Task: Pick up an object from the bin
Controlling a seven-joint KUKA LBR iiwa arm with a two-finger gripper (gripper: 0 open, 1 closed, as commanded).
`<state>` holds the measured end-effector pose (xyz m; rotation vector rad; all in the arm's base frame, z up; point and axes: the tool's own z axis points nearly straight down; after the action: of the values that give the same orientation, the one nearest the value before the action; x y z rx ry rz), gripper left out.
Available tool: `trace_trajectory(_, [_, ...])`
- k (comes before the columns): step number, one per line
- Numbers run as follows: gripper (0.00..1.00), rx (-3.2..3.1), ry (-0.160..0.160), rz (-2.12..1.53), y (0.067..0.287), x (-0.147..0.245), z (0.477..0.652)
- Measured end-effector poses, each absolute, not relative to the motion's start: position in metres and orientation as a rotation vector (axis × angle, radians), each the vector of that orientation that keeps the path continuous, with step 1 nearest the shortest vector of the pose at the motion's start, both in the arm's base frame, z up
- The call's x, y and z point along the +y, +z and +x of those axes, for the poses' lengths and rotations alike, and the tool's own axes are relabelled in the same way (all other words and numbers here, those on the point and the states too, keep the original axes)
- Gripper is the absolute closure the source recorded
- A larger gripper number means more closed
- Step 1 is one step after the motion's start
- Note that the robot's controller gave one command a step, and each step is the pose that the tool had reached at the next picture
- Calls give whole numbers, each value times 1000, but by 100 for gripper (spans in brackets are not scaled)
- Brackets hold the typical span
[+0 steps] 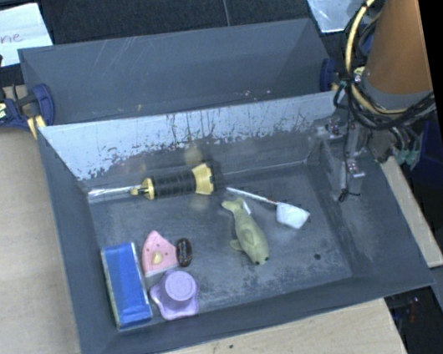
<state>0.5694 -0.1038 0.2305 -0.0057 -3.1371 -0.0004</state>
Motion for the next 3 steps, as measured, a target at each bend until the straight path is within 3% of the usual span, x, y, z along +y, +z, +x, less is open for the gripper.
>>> trace_trajectory(1, [0, -3146, 1, 0, 236, -103, 571])
trace_trajectory(2, [0, -3129, 0, -356, 81, -101, 590])
trace_trajectory(3, [0, -3147, 3, -244, 161, -102, 586])
